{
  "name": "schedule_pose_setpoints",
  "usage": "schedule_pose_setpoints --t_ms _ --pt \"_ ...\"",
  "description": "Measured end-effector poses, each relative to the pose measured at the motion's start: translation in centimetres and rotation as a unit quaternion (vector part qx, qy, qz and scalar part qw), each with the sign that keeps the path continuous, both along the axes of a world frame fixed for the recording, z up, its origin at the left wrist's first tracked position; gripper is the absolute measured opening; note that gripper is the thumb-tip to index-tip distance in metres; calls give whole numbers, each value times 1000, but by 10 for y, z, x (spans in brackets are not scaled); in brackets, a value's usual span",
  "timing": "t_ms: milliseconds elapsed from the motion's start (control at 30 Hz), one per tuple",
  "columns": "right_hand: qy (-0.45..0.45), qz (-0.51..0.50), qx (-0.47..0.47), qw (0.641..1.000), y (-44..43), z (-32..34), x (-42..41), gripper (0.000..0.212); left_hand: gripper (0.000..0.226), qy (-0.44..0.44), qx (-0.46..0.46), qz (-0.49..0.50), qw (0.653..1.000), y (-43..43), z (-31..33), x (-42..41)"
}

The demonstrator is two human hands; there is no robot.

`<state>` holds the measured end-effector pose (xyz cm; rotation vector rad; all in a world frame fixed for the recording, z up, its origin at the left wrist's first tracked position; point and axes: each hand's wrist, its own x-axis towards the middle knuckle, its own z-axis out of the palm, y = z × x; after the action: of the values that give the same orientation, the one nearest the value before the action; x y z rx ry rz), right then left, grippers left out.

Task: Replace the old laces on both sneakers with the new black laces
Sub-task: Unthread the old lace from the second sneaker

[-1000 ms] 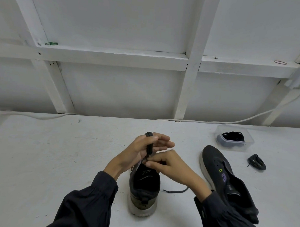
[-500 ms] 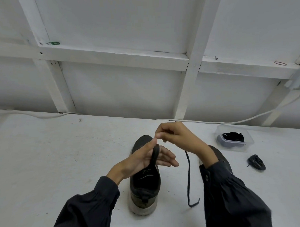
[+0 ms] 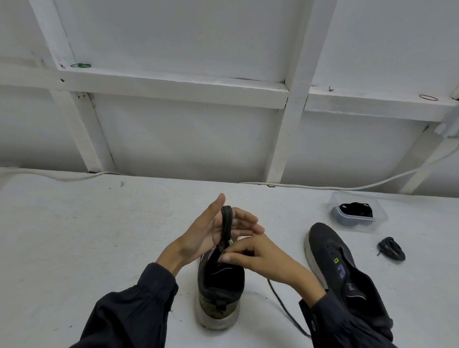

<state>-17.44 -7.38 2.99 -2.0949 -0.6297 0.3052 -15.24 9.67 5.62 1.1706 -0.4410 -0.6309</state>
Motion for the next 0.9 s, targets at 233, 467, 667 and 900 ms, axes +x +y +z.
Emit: schedule_pose_setpoints --t_ms 233,467,667,900 --pt "15 36 13 999 -22 55 10 18 75 12 69 29 997 2 -11 2" --pt "-39 0 52 998 -18 69 43 12 44 -64 70 -74 993 -8 -15 -10" --pt "34 -63 145 987 -4 17 33 11 36 -79 7 -66 995 -7 -5 -11" --pt "80 -57 86 991 10 -10 -8 11 41 -72 -23 -16 997 -4 1 -2"
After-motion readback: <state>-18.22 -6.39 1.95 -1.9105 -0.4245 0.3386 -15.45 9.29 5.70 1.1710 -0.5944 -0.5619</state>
